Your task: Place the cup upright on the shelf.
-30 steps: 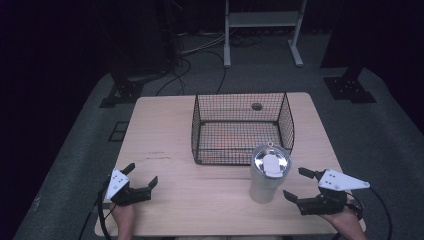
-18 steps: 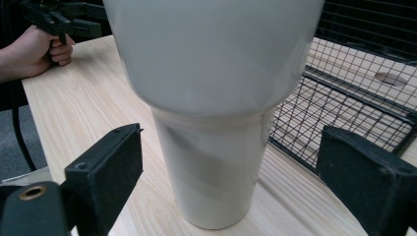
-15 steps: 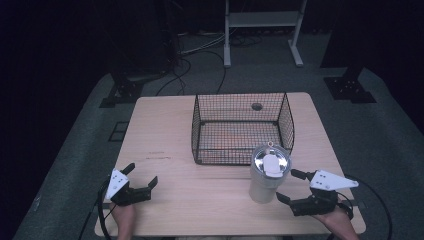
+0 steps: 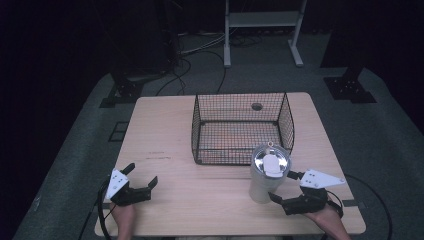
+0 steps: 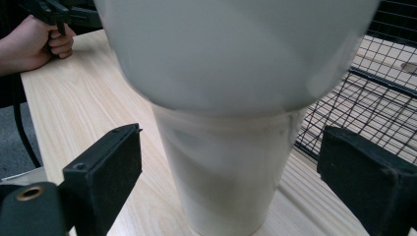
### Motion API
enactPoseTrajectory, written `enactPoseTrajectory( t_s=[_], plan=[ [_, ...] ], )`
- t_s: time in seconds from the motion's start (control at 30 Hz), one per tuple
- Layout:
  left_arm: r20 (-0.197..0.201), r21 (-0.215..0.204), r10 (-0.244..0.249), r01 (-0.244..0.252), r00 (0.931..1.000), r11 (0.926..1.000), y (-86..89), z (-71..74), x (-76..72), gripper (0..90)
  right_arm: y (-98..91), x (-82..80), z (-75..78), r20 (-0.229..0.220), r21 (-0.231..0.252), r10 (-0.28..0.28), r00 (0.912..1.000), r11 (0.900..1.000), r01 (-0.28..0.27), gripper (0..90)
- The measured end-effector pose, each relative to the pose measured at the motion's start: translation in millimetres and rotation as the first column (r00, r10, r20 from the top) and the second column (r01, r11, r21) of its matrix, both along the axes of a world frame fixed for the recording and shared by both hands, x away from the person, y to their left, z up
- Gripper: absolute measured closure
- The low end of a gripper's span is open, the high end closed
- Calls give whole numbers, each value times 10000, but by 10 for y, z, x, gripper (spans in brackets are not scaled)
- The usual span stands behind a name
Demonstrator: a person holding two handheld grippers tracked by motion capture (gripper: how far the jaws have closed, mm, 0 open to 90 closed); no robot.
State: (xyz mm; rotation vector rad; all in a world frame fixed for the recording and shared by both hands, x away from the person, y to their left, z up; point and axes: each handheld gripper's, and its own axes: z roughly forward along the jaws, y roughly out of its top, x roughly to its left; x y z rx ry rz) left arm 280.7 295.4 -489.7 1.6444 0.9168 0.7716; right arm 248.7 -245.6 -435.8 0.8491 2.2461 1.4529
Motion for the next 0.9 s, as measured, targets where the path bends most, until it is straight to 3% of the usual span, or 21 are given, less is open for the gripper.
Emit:
enactPoseTrajectory(
  t_s=[0.4, 0.9],
  plan=[
    [-3, -6, 4, -4, 10000, 10000, 0, 0, 0, 0, 187, 111, -51, 293, -150, -61, 9996, 9999, 65, 90],
    [5, 16, -3, 3, 10000, 10000, -1, 0, 0, 0, 271, 183, -141, 838, 441, -190, 9963, 9989, 154, 79]
  ],
)
